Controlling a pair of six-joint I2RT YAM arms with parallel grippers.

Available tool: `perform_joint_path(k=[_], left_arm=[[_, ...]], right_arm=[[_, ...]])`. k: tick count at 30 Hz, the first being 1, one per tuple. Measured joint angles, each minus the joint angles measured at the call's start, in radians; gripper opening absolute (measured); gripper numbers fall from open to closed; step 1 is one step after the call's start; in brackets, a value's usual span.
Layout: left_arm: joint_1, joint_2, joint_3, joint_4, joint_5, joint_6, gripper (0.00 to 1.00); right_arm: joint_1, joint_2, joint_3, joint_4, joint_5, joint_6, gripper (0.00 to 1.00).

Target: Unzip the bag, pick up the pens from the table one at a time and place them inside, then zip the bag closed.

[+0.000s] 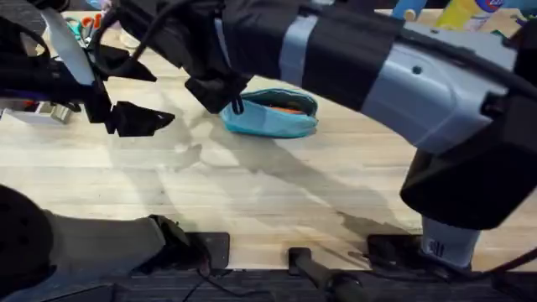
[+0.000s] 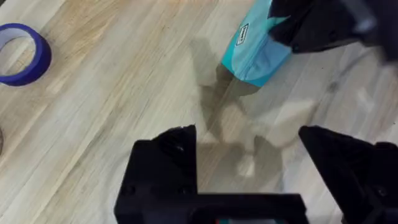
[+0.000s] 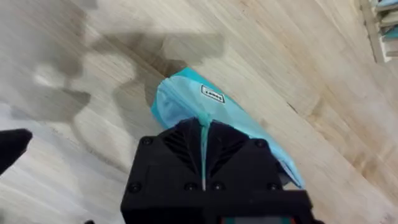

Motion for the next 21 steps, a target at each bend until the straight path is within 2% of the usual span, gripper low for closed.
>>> perform_joint_path(k=[16, 21], left_arm=[[0.000, 0.000, 0.000, 0.000, 0.000, 0.000, 0.993], [0.000, 0.000, 0.000, 0.004, 0.000, 0.000, 0.993]], right_arm=[[0.000, 0.000, 0.036, -0.028, -0.001, 0.000, 0.031], [-0.001, 0.000, 0.036, -0.029, -0.055, 0.000, 0.031]])
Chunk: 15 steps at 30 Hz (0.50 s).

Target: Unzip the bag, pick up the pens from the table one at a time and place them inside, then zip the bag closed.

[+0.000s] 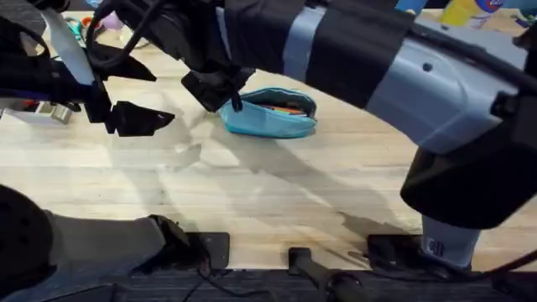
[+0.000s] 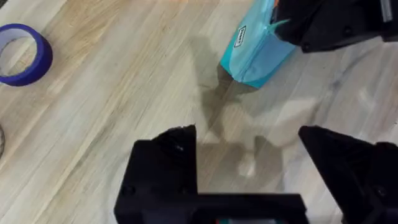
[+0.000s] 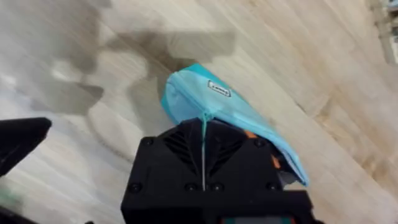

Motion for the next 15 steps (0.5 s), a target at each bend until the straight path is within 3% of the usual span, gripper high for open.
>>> perform_joint_path(k=[15], left_arm=[[0.000, 0.000, 0.000, 0.000, 0.005, 0.000, 0.994]], right_arm=[[-0.025, 0.000, 0.003, -0.095, -0.045, 0.062, 0.031]])
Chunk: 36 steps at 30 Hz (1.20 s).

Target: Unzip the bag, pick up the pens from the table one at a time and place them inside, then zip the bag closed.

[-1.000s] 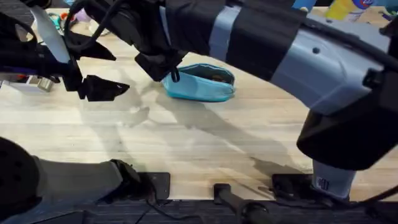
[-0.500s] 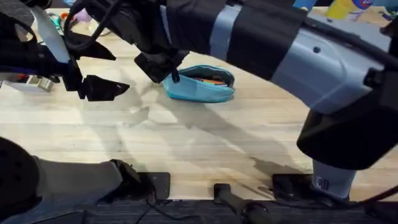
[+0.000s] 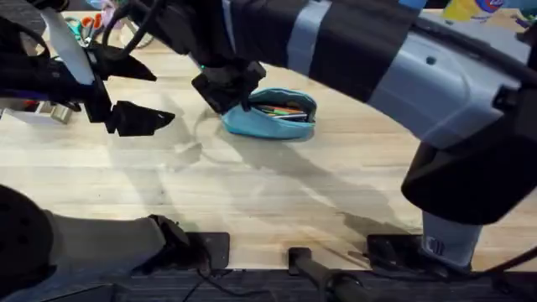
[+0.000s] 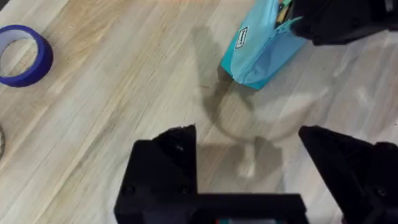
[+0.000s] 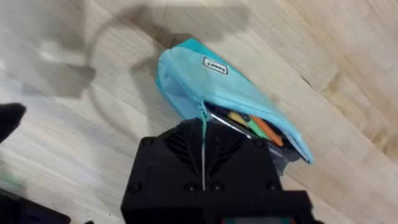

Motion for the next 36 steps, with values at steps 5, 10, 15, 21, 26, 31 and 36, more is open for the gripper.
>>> perform_joint_path(k=[5, 10, 15, 21, 26, 31, 36], left_arm=[[0.000, 0.000, 0.000, 0.000, 0.010, 0.000, 0.993], [0.000, 0.000, 0.000, 0.004, 0.048, 0.000, 0.993], [-0.002, 0.003, 0.000, 0.017, 0.076, 0.000, 0.993], [-0.040, 0.088, 0.000, 0.020, 0.113, 0.011, 0.993], [-0.081, 0.195, 0.000, 0.023, 0.175, 0.098, 0.993], [-0.105, 0.271, 0.000, 0.023, 0.237, 0.208, 0.994], [-0.120, 0.340, 0.000, 0.023, 0.289, 0.299, 0.992]], right_arm=[[-0.015, 0.000, 0.000, -0.001, -0.004, 0.020, 0.031], [-0.014, 0.000, 0.000, -0.001, -0.004, 0.026, 0.031], [-0.014, 0.000, 0.002, 0.000, -0.004, 0.026, 0.031], [-0.014, 0.000, 0.002, 0.001, -0.004, 0.026, 0.031], [-0.014, 0.000, 0.003, 0.002, -0.004, 0.026, 0.031], [-0.014, 0.000, 0.003, 0.002, -0.004, 0.026, 0.031], [-0.014, 0.000, 0.003, 0.002, -0.004, 0.026, 0.031]])
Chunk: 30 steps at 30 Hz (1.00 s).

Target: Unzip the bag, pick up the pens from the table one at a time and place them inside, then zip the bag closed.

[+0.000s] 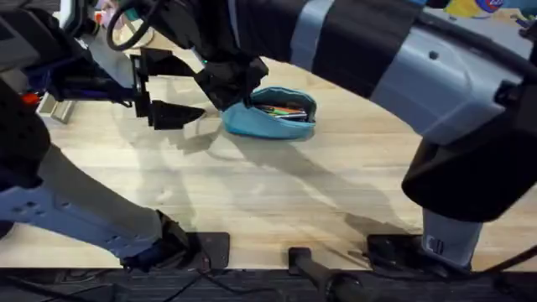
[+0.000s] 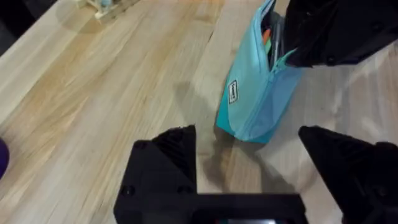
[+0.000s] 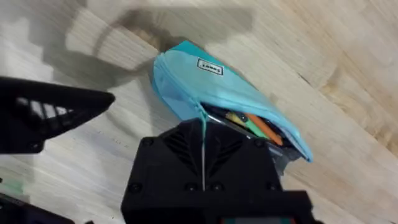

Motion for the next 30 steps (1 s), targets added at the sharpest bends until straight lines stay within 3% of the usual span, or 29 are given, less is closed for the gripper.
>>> perform_joint_path(k=[7, 17, 21, 30], left_arm=[[-0.053, 0.082, 0.000, 0.003, 0.055, 0.068, 0.994], [-0.143, 0.147, 0.000, 0.004, 0.073, 0.084, 0.992], [-0.158, 0.147, 0.000, 0.004, 0.074, 0.090, 0.856], [-0.184, 0.147, 0.000, 0.004, 0.074, 0.090, 0.779]], right_arm=[[0.000, 0.000, 0.000, 0.000, 0.000, 0.000, 0.031], [0.000, 0.000, 0.000, 0.000, 0.000, 0.000, 0.031], [0.000, 0.000, 0.000, 0.000, 0.000, 0.000, 0.031], [0.000, 0.000, 0.001, 0.000, 0.000, 0.000, 0.030]])
